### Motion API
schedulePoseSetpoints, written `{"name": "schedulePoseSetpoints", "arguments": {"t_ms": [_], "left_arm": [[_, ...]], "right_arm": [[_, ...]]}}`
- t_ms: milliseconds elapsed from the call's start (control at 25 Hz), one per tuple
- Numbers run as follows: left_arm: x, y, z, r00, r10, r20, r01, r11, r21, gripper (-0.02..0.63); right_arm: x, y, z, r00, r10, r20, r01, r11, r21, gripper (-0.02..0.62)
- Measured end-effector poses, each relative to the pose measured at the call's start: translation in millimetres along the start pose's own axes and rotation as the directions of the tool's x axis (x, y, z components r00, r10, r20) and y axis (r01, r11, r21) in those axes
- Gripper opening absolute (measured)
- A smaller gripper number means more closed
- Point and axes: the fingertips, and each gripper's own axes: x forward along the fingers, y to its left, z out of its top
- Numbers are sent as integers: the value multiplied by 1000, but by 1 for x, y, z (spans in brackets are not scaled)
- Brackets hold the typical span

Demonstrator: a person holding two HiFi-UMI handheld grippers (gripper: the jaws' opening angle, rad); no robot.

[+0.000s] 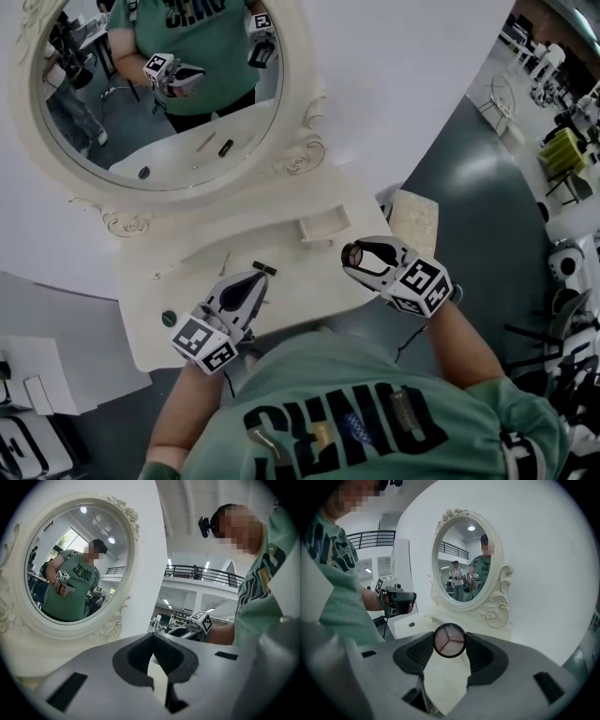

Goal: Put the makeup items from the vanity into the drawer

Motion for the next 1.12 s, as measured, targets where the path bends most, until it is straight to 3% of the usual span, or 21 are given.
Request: {"name": "schedulePoseSetpoints", "arguments": {"t_ms": [280, 560, 920, 1120], "left_arm": [[8, 3, -2, 1000, -7, 3, 7, 1000, -8, 8], [40, 22, -22, 1000, -9, -23, 9, 1000, -22, 8], [86, 57, -72, 999, 11, -37, -14, 996, -85, 8], [95, 62, -86, 999, 0, -39, -3, 996, -89, 8]], "right_arm": [[7, -12, 5, 1000, -5, -22, 5, 1000, 2, 229], [58, -54, -24, 986, 4, -166, 3, 999, 44, 229], [129, -121, -99, 925, 32, -379, 29, 988, 153, 229], [154, -133, -121, 882, 47, -468, 25, 989, 146, 229]]}}
